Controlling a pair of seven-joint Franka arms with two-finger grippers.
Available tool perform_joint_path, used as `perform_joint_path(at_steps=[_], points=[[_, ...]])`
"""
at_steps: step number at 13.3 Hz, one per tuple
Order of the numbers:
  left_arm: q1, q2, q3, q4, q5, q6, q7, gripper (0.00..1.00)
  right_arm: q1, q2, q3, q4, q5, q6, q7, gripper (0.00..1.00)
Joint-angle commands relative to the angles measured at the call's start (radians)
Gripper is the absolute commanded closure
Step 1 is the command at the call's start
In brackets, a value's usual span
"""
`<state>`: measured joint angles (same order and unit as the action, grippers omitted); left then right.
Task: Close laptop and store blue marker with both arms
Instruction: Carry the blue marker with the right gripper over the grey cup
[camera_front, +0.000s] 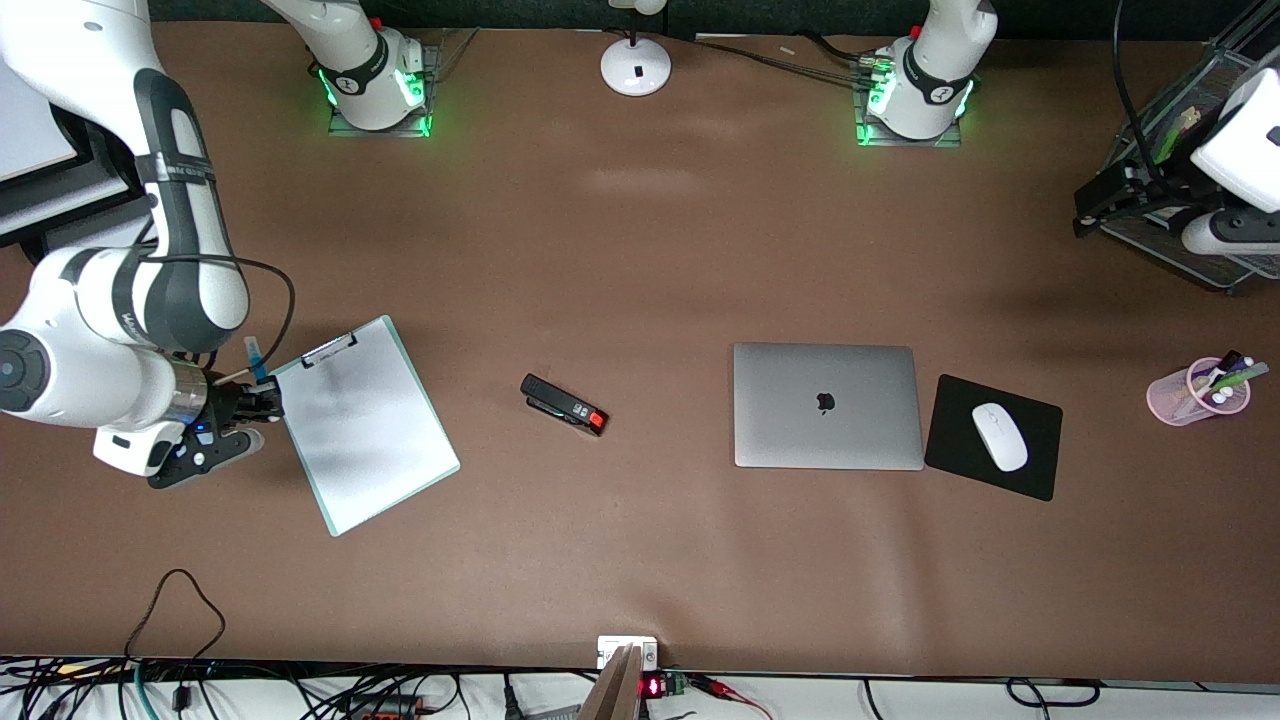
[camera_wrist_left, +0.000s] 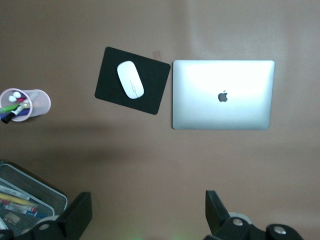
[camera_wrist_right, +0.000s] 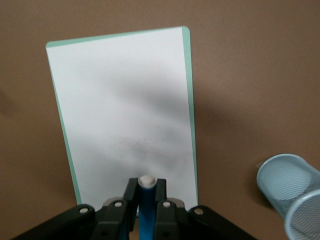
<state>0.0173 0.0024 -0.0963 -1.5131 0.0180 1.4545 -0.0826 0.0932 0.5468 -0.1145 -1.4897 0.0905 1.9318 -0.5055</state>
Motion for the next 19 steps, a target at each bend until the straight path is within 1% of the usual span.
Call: perform_joint_path(at_steps=[1,4,6,9,10,11,12,15,17,19], points=[[-0.005,-0.093,0.01,-0.126,-0.02,0.041,0.027,0.0,0.0,-0.033,0.003,0.025,0.0,-0.022,-0.091,1.0],[-0.002,-0.099,0.009,-0.142,-0.02,0.087,0.027,0.0,0.003,-0.082,0.002,0.022,-0.005,-0.011,-0.207,1.0],[-0.002,-0.126,0.007,-0.173,-0.021,0.096,0.027,0.0,-0.004,-0.102,0.002,0.02,-0.008,0.001,-0.307,1.0],[-0.011,-0.131,0.0,-0.174,-0.023,0.092,0.027,0.0,-0.061,-0.102,0.006,0.025,0.015,0.013,-0.547,1.0],[-0.008,-0.125,0.0,-0.173,-0.026,0.098,0.027,0.0,-0.078,-0.113,0.01,0.026,0.037,0.022,-0.626,1.0],[-0.008,-0.125,-0.002,-0.174,-0.026,0.098,0.027,0.0,-0.084,-0.12,0.01,0.028,0.076,0.024,-0.713,1.0],[-0.008,-0.125,-0.002,-0.174,-0.026,0.096,0.029,0.0,-0.098,-0.12,0.01,0.028,0.118,0.029,-0.819,1.0],[-0.011,-0.119,-0.003,-0.173,-0.026,0.102,0.029,0.0,-0.135,-0.11,0.01,0.028,0.195,0.038,-1.037,1.0],[-0.011,-0.117,-0.003,-0.177,-0.027,0.102,0.029,0.0,-0.151,-0.113,0.012,0.028,0.248,0.004,-1.204,1.0],[-0.011,-0.111,-0.003,-0.179,-0.027,0.102,0.029,0.0,-0.167,-0.11,0.01,0.028,0.31,-0.072,-1.371,1.0]])
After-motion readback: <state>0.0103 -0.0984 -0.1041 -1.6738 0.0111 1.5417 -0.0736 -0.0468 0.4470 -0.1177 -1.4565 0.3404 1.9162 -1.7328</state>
